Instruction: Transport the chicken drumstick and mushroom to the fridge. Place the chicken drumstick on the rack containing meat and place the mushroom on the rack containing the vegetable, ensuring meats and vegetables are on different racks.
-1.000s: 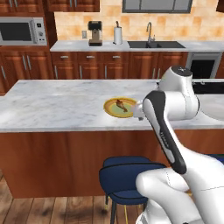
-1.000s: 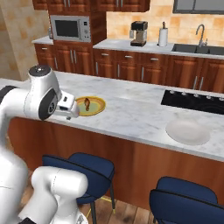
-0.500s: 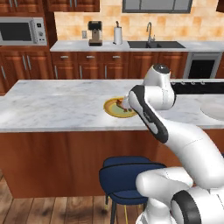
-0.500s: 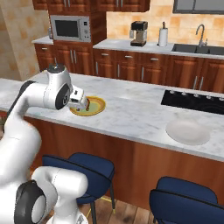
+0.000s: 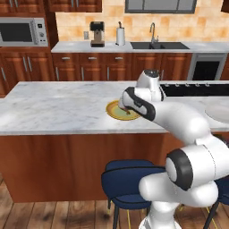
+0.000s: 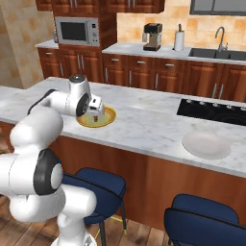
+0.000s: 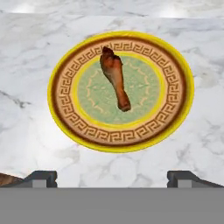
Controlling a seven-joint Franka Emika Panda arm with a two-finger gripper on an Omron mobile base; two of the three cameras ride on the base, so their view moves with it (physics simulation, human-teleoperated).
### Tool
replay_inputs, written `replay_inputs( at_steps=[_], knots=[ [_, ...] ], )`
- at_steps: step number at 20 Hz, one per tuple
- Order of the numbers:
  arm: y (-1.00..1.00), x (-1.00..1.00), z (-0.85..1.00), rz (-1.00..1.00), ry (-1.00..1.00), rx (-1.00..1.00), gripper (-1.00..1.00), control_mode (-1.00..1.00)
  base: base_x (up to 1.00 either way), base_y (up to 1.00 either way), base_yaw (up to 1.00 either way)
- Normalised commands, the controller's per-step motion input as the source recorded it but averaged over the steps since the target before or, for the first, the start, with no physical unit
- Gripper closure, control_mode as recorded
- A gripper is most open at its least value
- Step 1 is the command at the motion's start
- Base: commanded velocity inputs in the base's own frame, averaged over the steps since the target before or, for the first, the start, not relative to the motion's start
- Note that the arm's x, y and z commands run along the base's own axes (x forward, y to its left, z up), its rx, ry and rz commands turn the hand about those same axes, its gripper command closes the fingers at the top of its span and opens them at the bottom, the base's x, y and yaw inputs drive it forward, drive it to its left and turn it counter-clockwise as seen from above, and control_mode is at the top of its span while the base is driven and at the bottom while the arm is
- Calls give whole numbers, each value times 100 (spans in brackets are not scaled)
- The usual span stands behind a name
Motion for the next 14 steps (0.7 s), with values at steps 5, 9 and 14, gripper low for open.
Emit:
replay_inputs(
  at_steps=[5,9,14],
  knots=[
    [0,95,-42,0,0,0,-100,-100,0,0,0],
    [0,86,-28,0,0,0,-100,-100,0,0,0],
    [1,42,-27,0,1,0,-100,-100,0,0,0]
  ],
)
